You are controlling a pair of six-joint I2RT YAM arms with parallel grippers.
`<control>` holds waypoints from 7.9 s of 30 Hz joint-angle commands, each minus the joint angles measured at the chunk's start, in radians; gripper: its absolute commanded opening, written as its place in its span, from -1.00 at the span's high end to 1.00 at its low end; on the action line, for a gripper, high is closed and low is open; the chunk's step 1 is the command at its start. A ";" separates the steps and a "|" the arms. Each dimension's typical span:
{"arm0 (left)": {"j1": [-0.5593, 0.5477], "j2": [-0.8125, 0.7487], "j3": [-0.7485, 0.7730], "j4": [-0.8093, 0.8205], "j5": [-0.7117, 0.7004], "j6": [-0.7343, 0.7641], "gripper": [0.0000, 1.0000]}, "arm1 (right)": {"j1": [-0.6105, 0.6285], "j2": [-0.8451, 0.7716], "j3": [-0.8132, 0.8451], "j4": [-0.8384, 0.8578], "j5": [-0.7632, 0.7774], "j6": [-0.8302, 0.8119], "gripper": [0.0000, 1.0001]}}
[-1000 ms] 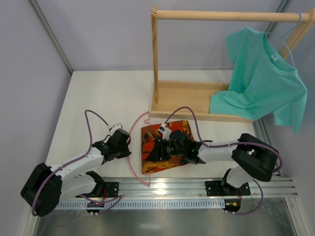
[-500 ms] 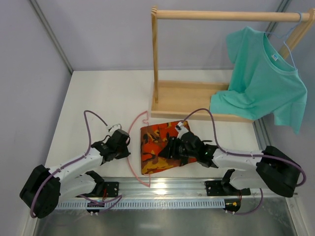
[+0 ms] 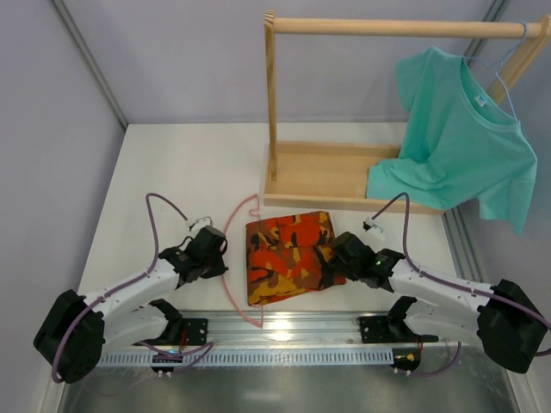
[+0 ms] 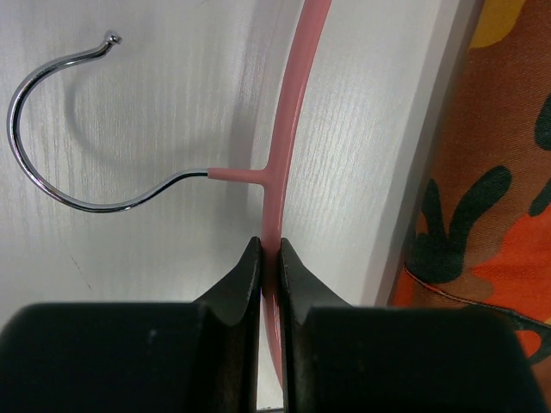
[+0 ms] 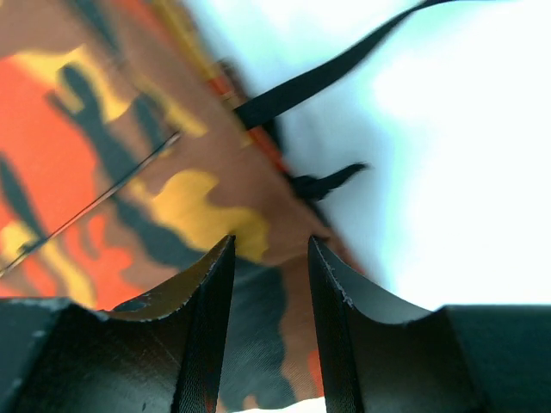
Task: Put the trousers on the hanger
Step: Place trousers on hanger, then pass the hanger from the left arm to the right, then hang the hanger with trousers onto the clothesline
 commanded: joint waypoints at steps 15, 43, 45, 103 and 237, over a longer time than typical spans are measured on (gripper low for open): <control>0.000 -0.044 0.079 -0.034 0.009 0.006 0.99 | 0.224 0.005 0.376 -0.132 0.077 -0.449 -0.02; 0.000 -0.074 0.147 -0.054 0.087 -0.058 0.99 | 0.686 0.753 0.671 0.470 0.197 -0.586 -0.04; 0.000 -0.076 0.147 -0.059 0.084 -0.058 1.00 | 0.689 0.772 0.680 0.465 0.208 -0.588 -0.04; -0.001 -0.065 0.682 0.294 0.739 -0.146 -0.30 | 0.704 -0.110 0.405 0.628 0.359 -0.677 0.93; 0.011 0.018 0.791 -0.073 0.304 0.324 -1.00 | -0.415 -0.386 0.688 -0.412 -0.085 -0.620 -0.99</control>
